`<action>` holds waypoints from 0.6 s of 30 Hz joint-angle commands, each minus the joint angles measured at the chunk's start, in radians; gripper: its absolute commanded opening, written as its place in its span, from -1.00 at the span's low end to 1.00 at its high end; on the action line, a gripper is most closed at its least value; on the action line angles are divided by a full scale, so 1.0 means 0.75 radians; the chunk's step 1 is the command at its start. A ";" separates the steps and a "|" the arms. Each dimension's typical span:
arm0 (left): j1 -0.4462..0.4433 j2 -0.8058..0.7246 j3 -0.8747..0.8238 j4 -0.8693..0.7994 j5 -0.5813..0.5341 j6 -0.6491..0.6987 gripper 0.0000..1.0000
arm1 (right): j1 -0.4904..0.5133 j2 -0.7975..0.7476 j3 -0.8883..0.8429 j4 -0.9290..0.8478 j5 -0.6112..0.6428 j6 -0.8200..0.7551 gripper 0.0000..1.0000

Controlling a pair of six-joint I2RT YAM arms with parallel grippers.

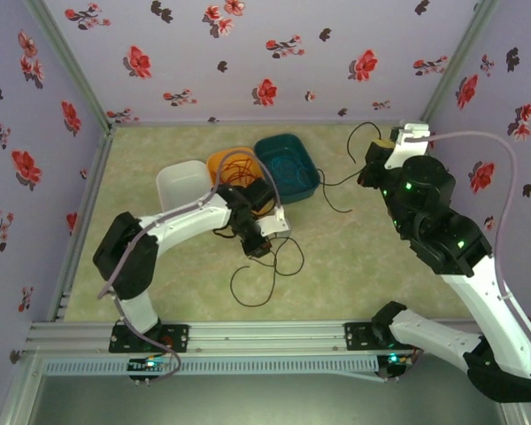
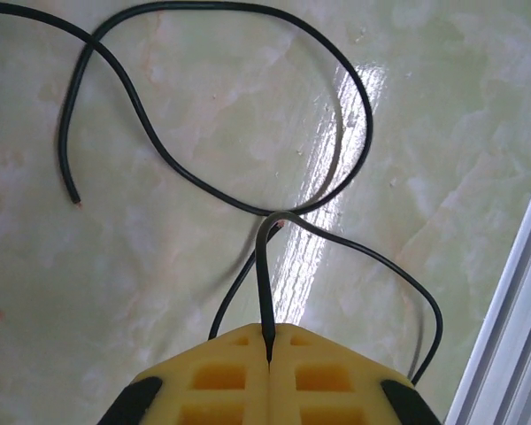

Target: Untangle the cables

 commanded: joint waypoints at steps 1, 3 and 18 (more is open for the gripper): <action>0.012 -0.162 -0.026 0.011 -0.056 -0.074 -1.00 | -0.011 -0.042 -0.053 0.006 0.017 0.059 -1.00; 0.015 -0.234 -0.027 0.006 -0.094 -0.126 -1.00 | -0.013 -0.059 -0.078 0.012 0.024 0.071 -1.00; 0.177 -0.643 0.194 -0.090 -0.522 -0.519 -1.00 | -0.018 -0.091 -0.203 0.082 0.000 0.105 -1.00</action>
